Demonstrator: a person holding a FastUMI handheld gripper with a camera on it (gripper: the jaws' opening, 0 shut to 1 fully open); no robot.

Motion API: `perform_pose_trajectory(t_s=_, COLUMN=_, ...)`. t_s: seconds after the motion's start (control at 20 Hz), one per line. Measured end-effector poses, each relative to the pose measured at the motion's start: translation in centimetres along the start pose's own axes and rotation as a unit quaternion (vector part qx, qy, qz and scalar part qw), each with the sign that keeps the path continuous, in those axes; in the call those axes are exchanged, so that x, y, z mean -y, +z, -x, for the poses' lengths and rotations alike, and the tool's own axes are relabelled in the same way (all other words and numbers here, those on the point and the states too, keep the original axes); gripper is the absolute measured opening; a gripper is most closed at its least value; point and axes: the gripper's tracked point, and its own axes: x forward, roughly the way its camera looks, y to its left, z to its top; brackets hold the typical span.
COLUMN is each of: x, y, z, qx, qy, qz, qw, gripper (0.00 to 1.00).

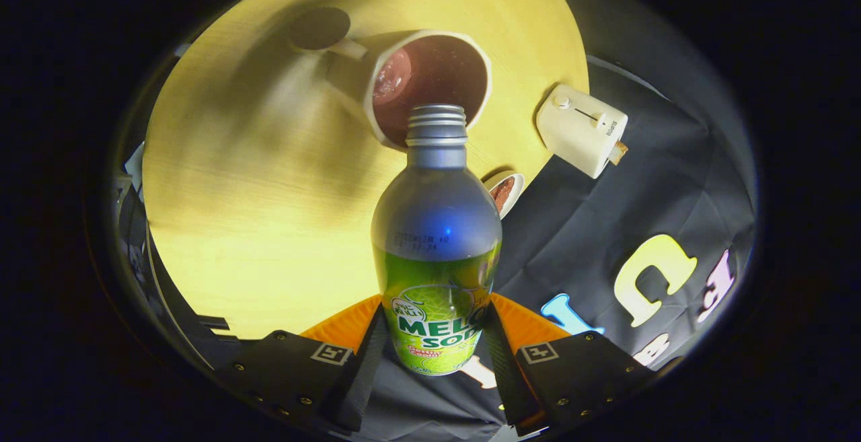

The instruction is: Take the bottle from table, then pour the juice into the cup, finally place the bottle on the coaster

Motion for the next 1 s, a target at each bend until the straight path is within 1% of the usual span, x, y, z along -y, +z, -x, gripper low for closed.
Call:
perform_pose_trajectory(t_s=0.3, x=-1.6, y=0.2, z=-0.4, qx=0.036, qy=0.009, qz=-0.086, qw=0.996, gripper=0.76)
perform_pose_trajectory(t_s=0.6, x=-4.5, y=1.8, z=-0.7, qx=0.089, qy=0.018, qz=-0.174, qw=0.981, gripper=0.76)
perform_pose_trajectory(t_s=0.7, x=-5.3, y=2.2, z=-0.9, qx=0.103, qy=0.024, qz=-0.214, qw=0.971, gripper=0.76)
perform_pose_trajectory(t_s=0.8, x=-6.1, y=2.7, z=-0.9, qx=0.119, qy=0.037, qz=-0.259, qw=0.958, gripper=0.76)
perform_pose_trajectory(t_s=1.0, x=-6.8, y=4.0, z=-0.8, qx=0.159, qy=0.055, qz=-0.352, qw=0.921, gripper=0.76)
